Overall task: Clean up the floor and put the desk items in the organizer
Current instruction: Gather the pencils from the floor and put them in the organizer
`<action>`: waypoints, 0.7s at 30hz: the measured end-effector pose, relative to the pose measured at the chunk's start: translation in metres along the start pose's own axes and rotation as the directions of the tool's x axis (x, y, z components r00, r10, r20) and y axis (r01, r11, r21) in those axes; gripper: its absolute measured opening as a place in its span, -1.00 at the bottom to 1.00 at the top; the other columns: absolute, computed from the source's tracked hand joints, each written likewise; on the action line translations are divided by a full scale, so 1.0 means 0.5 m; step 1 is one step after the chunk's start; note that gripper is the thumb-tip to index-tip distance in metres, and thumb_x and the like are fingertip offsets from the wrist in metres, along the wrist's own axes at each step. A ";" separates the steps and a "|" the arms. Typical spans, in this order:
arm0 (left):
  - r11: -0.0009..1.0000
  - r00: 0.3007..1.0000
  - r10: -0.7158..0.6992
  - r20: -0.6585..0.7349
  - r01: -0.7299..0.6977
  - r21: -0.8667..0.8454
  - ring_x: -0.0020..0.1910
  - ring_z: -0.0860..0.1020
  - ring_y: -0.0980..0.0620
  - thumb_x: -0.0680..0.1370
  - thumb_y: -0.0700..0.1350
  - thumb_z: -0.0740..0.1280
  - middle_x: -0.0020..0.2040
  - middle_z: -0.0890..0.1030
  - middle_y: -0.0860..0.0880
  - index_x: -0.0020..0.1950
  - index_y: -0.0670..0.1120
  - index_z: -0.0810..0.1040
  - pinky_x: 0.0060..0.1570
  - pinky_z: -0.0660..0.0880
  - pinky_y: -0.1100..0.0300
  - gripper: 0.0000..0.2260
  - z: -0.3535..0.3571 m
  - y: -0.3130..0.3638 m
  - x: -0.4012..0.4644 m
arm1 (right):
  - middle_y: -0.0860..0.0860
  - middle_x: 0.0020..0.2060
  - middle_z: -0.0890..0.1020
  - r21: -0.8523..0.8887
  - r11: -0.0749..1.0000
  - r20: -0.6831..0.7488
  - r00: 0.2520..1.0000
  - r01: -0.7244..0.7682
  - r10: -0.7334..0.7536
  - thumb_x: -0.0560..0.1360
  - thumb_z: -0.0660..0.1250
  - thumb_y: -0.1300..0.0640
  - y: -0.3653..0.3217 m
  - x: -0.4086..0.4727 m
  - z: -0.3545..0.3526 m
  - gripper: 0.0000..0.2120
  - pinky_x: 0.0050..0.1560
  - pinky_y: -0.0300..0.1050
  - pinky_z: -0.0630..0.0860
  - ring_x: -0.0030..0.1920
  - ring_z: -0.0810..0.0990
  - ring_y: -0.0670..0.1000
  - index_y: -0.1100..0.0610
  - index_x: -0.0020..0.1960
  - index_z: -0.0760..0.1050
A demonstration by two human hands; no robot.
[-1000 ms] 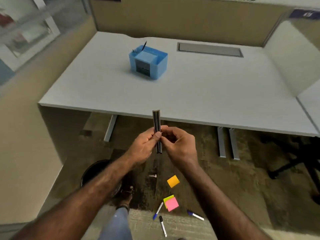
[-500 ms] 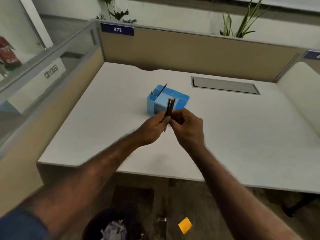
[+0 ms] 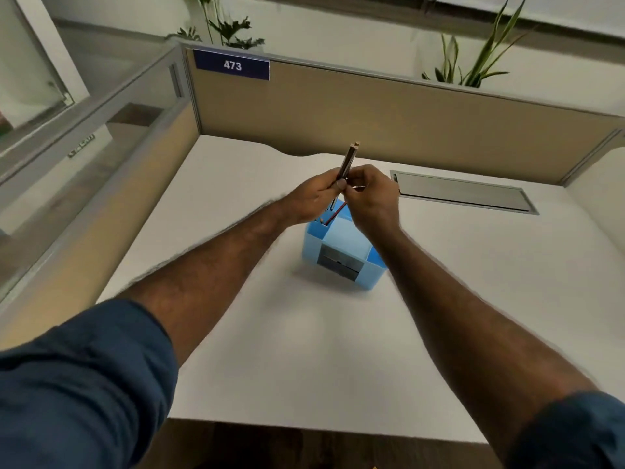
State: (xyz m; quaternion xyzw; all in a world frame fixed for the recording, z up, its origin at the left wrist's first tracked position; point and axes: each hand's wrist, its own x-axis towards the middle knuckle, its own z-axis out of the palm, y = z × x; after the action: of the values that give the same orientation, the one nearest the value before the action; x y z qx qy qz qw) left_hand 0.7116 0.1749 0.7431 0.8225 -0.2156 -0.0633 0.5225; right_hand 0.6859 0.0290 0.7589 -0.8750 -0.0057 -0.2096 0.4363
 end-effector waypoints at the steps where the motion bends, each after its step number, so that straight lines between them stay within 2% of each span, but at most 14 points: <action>1: 1.000 1.000 -0.014 0.012 0.014 -0.010 0.44 0.50 -0.12 0.76 -0.13 0.12 0.43 0.53 -0.19 0.54 -0.15 0.38 0.53 0.38 -0.12 -0.66 -0.001 -0.013 0.008 | -0.17 -0.15 0.68 -0.011 1.000 0.009 1.000 -0.004 0.004 0.53 0.46 0.22 0.008 0.006 0.011 -0.85 0.03 -0.12 0.71 -0.16 0.66 -0.25 0.07 0.08 0.68; 3: 0.999 0.999 -0.028 0.025 0.029 -0.016 0.40 0.51 0.00 0.76 -0.10 0.12 0.42 0.54 -0.11 0.55 -0.10 0.37 0.52 0.40 -0.04 -0.65 -0.001 -0.040 0.018 | -0.13 -0.10 0.70 -0.038 0.999 0.032 0.999 -0.004 0.005 0.57 0.45 0.21 0.022 0.012 0.030 -0.85 0.05 -0.12 0.71 -0.16 0.65 -0.25 0.08 0.13 0.67; 7: 0.998 0.998 -0.055 0.038 0.056 -0.034 0.39 0.47 0.09 0.76 -0.06 0.12 0.44 0.48 0.04 0.60 -0.03 0.30 0.46 0.39 0.08 -0.61 0.004 -0.074 0.023 | 0.01 0.04 0.75 -0.104 0.995 0.073 0.997 -0.003 0.010 0.60 0.40 0.23 0.042 0.014 0.062 -0.83 0.14 -0.03 0.70 -0.03 0.69 -0.07 0.11 0.18 0.65; 9: 0.997 0.996 -0.062 0.060 0.064 -0.032 0.47 0.44 0.04 0.76 -0.04 0.13 0.53 0.41 0.02 0.64 -0.04 0.23 0.50 0.38 0.02 -0.57 0.002 -0.085 0.022 | 0.04 0.06 0.75 -0.137 0.990 0.091 0.996 -0.013 0.026 0.62 0.40 0.21 0.050 0.010 0.073 -0.84 0.16 0.00 0.69 0.00 0.70 0.00 0.12 0.19 0.64; 11: 0.998 0.995 -0.066 0.079 0.067 -0.010 0.62 0.29 -0.06 0.75 0.01 0.14 0.66 0.25 -0.03 0.68 -0.05 0.11 0.56 0.30 -0.02 -0.48 -0.002 -0.095 0.020 | 0.05 0.09 0.75 -0.135 0.990 0.084 0.995 -0.049 0.061 0.62 0.44 0.15 0.057 0.002 0.077 -0.81 0.20 -0.04 0.67 0.04 0.71 -0.01 0.12 0.22 0.64; 13: 0.996 0.995 -0.087 0.056 0.086 0.007 0.65 0.21 -0.10 0.73 0.08 0.17 0.69 0.16 -0.03 0.69 -0.02 0.07 0.57 0.27 -0.04 -0.43 -0.004 -0.103 0.015 | 0.05 0.11 0.75 -0.099 0.992 0.051 0.995 -0.081 0.086 0.60 0.46 0.14 0.064 -0.012 0.073 -0.76 0.22 -0.09 0.65 0.07 0.73 -0.03 0.14 0.26 0.62; 19: 0.977 0.979 -0.203 -0.006 0.203 -0.069 0.67 0.17 -0.07 0.68 0.22 0.16 0.70 0.10 -0.02 0.69 0.04 0.01 0.60 0.22 -0.04 -0.35 0.024 -0.134 -0.033 | -0.03 0.11 0.75 -0.183 0.981 -0.069 0.996 -0.070 0.058 0.58 0.48 0.10 0.102 -0.110 0.010 -0.80 0.16 -0.10 0.66 0.06 0.70 -0.05 0.08 0.19 0.63; 21: 0.974 0.977 -0.212 -0.014 0.210 -0.089 0.64 0.23 -0.02 0.67 0.24 0.19 0.68 0.16 -0.03 0.65 0.08 0.11 0.58 0.23 0.01 -0.40 0.044 -0.144 -0.058 | -0.06 0.12 0.73 -0.284 0.958 -0.043 0.999 -0.034 0.022 0.59 0.46 0.06 0.126 -0.150 -0.010 -0.81 0.17 -0.08 0.62 0.11 0.68 -0.04 0.03 0.19 0.63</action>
State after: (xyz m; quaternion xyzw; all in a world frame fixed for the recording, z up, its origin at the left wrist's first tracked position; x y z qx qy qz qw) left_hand 0.6990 0.1950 0.6658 0.8178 -0.1179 -0.1183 0.5507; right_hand 0.6276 -0.0006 0.6857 -0.9244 0.0455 -0.2193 0.3089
